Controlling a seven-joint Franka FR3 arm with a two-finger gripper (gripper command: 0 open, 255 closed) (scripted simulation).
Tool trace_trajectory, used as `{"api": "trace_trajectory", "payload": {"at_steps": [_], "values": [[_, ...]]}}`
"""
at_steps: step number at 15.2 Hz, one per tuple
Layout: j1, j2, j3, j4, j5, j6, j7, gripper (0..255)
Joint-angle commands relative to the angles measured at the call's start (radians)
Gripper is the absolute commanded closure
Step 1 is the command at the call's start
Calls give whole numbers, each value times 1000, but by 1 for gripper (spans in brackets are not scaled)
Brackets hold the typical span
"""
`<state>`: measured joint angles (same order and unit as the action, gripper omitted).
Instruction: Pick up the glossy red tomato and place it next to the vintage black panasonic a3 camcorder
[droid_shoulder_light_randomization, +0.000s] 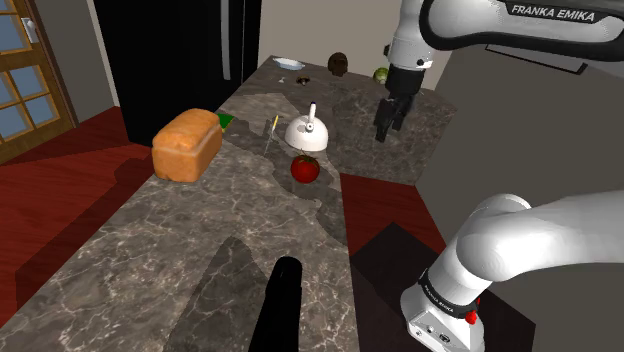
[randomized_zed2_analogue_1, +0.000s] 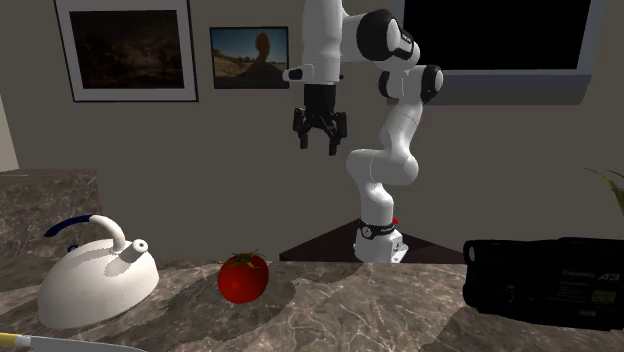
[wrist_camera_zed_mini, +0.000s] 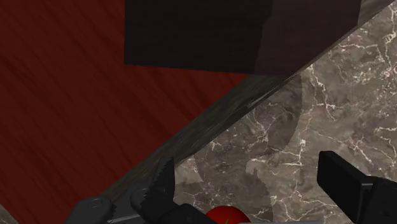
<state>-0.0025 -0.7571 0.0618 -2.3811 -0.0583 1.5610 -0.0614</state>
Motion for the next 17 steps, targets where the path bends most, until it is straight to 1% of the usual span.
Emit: {"api": "trace_trajectory", "payload": {"at_steps": [1,9,13,17], "values": [[0,0,0,0,0,0,0,0],[-8,321,-37,113,36,173,-24,0],[-9,486,-52,201,62,232,-43,0],[-10,653,-64,310,94,270,-64,0]]}}
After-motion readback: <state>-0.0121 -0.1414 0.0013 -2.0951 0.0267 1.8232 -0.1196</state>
